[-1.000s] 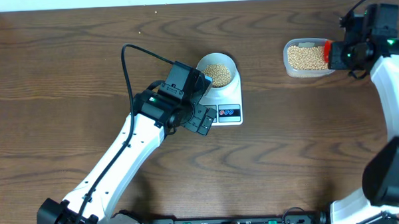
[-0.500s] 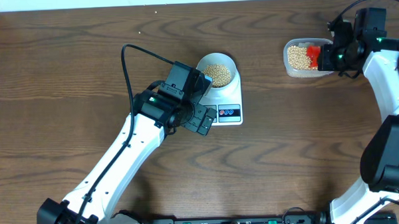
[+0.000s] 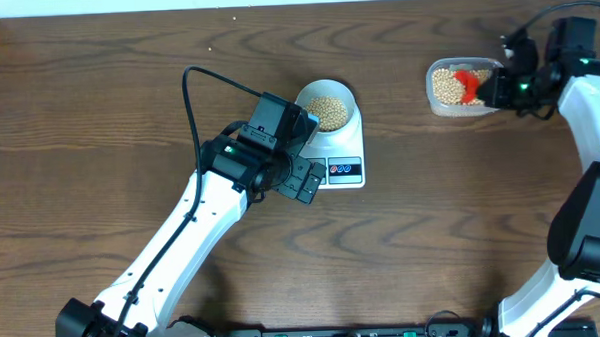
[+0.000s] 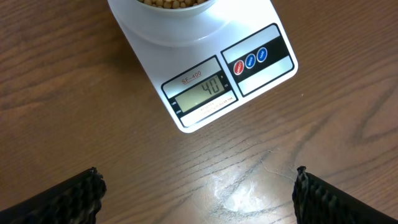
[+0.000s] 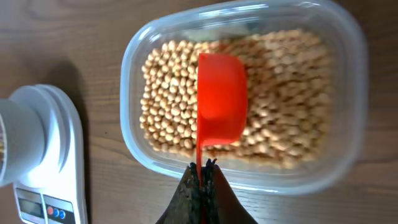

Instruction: Scoop item into bowl and weigh 50g on scale

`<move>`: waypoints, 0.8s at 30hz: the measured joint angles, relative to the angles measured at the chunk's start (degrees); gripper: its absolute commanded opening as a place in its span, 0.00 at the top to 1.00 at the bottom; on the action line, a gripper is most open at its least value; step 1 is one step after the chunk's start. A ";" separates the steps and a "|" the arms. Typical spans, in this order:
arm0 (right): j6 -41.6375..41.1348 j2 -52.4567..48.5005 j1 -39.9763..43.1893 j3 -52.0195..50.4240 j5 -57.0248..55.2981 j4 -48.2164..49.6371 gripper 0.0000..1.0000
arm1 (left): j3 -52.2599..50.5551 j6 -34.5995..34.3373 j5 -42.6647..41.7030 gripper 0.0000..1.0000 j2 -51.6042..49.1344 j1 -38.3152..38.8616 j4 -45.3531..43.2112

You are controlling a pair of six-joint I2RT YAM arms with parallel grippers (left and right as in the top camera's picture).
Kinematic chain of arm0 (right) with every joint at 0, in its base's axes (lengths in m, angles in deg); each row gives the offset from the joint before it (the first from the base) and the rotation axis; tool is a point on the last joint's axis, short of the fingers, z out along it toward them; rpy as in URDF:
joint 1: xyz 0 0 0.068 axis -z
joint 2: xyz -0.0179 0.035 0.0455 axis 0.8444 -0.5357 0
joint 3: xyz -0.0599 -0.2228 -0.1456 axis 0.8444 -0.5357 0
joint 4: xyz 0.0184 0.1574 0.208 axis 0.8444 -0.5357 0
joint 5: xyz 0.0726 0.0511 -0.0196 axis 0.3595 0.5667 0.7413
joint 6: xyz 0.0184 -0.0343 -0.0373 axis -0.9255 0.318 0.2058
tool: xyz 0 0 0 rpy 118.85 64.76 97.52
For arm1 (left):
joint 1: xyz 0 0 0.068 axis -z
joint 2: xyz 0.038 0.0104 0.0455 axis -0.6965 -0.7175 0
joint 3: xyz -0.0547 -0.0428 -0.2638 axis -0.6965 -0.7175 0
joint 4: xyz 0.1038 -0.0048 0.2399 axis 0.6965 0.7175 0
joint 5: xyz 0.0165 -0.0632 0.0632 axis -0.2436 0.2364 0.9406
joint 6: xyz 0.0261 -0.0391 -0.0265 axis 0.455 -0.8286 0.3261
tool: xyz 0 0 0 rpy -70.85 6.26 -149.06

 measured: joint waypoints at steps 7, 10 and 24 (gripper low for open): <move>-0.15 -0.04 4.24 3.87 2.58 -2.05 0.99 | 0.00 0.00 0.00 0.02 0.00 0.00 0.00; 0.09 -0.04 4.24 3.98 3.19 -4.44 0.99 | 0.00 0.00 0.00 0.02 0.00 0.00 0.00; 0.44 -0.04 5.86 3.98 14.93 -6.29 0.99 | 0.00 0.00 0.00 0.02 0.00 0.00 0.00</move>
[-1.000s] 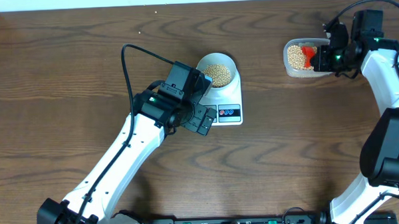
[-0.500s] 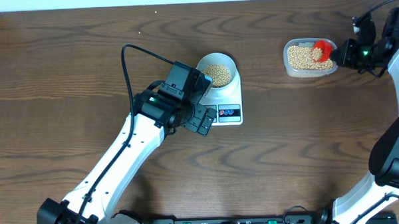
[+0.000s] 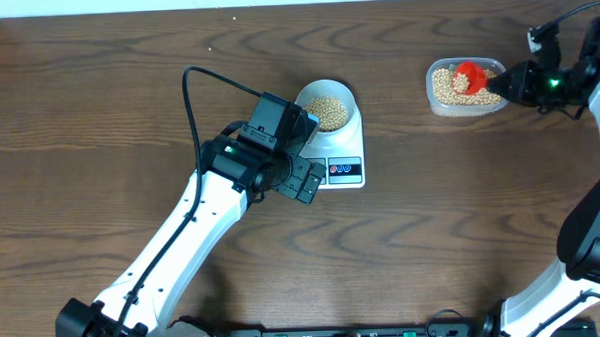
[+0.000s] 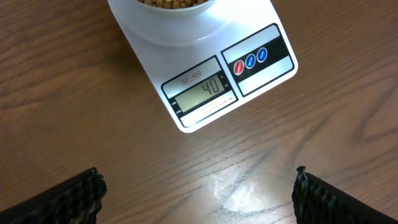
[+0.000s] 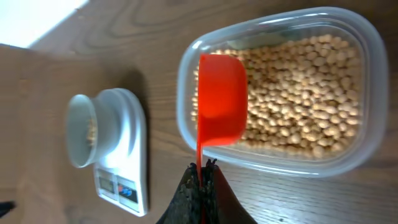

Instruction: Scoop item into bowl and weigh 50g on scale

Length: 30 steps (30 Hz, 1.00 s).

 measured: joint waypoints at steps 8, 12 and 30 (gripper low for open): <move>0.04 0.00 0.76 0.00 11.43 0.96 0.99 | 0.00 0.00 0.00 0.02 0.00 0.00 0.00; 0.74 0.00 -0.31 0.00 14.60 1.16 0.99 | 0.00 -0.02 0.00 0.02 0.00 0.00 0.00; -3.10 0.00 -19.89 0.00 14.84 15.15 0.99 | 0.00 0.00 0.00 0.02 0.00 0.00 -0.02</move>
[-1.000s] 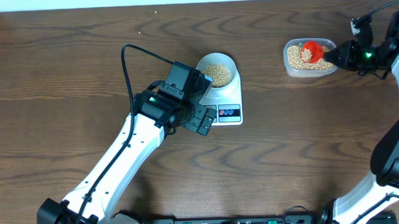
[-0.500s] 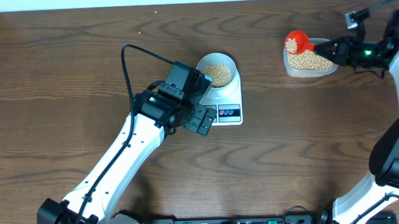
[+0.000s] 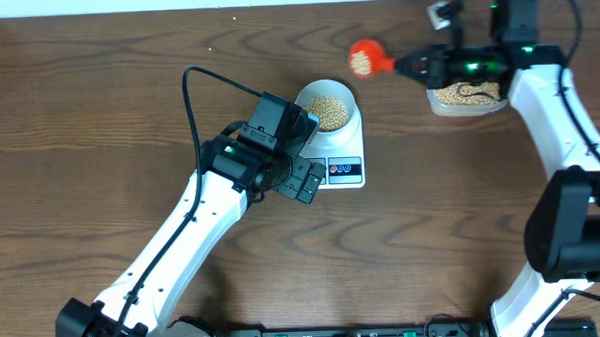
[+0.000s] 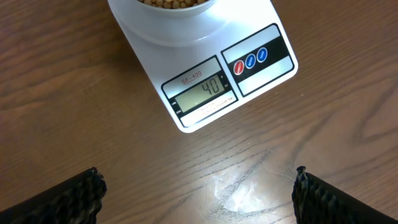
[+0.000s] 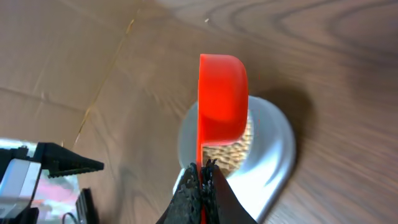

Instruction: Scoop item into bowl and weigh 50g on scale

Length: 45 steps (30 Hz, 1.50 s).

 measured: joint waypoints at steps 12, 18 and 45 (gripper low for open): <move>2.36 0.00 -8.63 0.00 -9.05 -0.15 0.98 | 0.00 -0.02 0.00 0.02 0.00 0.00 0.02; 7.34 0.00 -12.66 0.00 -16.09 -0.33 0.99 | 0.00 -0.02 0.00 0.02 0.00 0.00 0.02; 25.40 0.00 -16.65 0.00 -30.93 -1.11 0.99 | 0.00 -0.02 0.00 0.02 0.00 0.00 0.02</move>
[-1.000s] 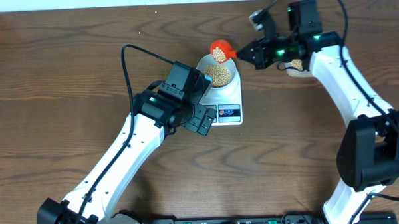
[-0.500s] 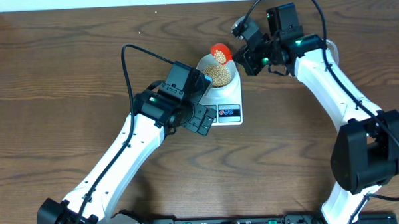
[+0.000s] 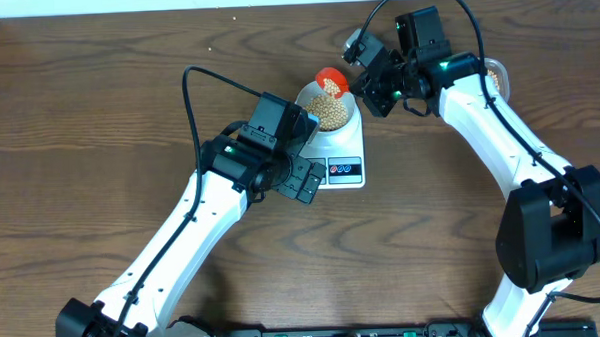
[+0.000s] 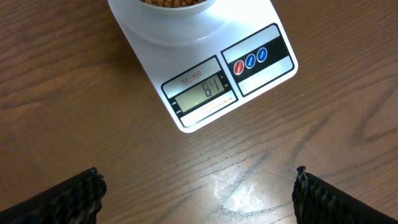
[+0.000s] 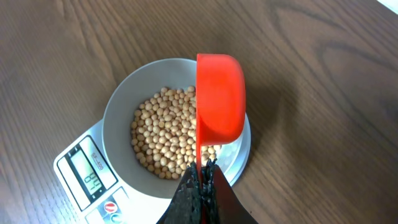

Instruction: Scoop item into bowl and weigh 50g on scale

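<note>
A white bowl point(image 5: 118, 109) of pale beans point(image 5: 163, 134) stands on the white scale point(image 4: 255, 31), whose display point(image 4: 205, 87) reads 81. My right gripper point(image 5: 201, 171) is shut on the thin handle of the red scoop point(image 5: 221, 99). The scoop hangs over the bowl's edge, at the bowl's far rim in the overhead view point(image 3: 333, 82). What is inside the scoop is hidden. My left gripper point(image 4: 199, 199) is open just in front of the scale, low over the table, holding nothing.
The clear bean container point(image 3: 496, 75) at the back right is mostly hidden behind my right arm. My left arm point(image 3: 183, 243) crosses the table diagonally from the front left. The scale's buttons point(image 4: 250, 60) face my left gripper.
My right gripper has moved the red scoop from the air behind the bowl to over the bowl's rim. The scale reading has changed from 40 to 81. The left arm has not moved.
The scoop lay in the beans of the container, my right gripper shut on its handle, scale at 40. Then it was raised over the container, then held in the air near the bowl. Now it is over the bowl and the scale shows 81.
</note>
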`<move>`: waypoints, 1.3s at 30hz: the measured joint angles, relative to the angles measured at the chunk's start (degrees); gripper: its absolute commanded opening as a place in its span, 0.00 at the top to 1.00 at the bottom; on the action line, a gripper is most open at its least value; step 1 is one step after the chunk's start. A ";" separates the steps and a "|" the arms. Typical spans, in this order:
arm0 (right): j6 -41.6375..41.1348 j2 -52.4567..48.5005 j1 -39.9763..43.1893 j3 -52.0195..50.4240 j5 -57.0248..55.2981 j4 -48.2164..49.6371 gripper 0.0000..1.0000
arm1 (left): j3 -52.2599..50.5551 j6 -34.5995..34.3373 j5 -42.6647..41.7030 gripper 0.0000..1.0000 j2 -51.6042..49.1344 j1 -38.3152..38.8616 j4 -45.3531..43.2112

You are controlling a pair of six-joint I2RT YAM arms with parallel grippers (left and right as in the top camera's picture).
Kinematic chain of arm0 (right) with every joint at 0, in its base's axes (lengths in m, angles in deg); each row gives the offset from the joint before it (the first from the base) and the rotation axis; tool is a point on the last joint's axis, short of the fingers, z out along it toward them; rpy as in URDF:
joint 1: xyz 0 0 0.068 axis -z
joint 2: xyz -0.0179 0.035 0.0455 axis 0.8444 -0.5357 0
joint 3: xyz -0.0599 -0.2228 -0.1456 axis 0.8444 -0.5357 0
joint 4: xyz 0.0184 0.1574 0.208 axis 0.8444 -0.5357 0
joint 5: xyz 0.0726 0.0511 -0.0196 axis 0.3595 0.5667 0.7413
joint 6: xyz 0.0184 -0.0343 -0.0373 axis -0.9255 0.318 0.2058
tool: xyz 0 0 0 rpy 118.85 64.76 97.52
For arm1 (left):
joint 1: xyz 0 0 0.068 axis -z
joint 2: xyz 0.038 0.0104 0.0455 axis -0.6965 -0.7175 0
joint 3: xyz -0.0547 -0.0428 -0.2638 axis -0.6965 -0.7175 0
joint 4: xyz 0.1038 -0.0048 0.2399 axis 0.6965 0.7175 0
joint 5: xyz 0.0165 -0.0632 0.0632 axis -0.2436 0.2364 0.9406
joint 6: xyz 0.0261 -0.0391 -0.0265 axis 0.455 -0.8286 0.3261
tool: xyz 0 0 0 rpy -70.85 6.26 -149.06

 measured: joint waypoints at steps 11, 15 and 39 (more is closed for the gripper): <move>1.27 0.00 0.00 0.00 0.35 -1.62 0.99 | 0.00 0.02 0.00 0.02 0.00 0.00 0.00; 1.29 0.00 0.02 0.00 1.62 -1.62 0.99 | 0.00 0.02 0.00 0.02 0.00 0.00 -0.02; 0.76 0.00 0.02 0.00 7.23 -1.62 0.99 | 0.00 0.02 0.00 0.02 0.00 0.00 0.00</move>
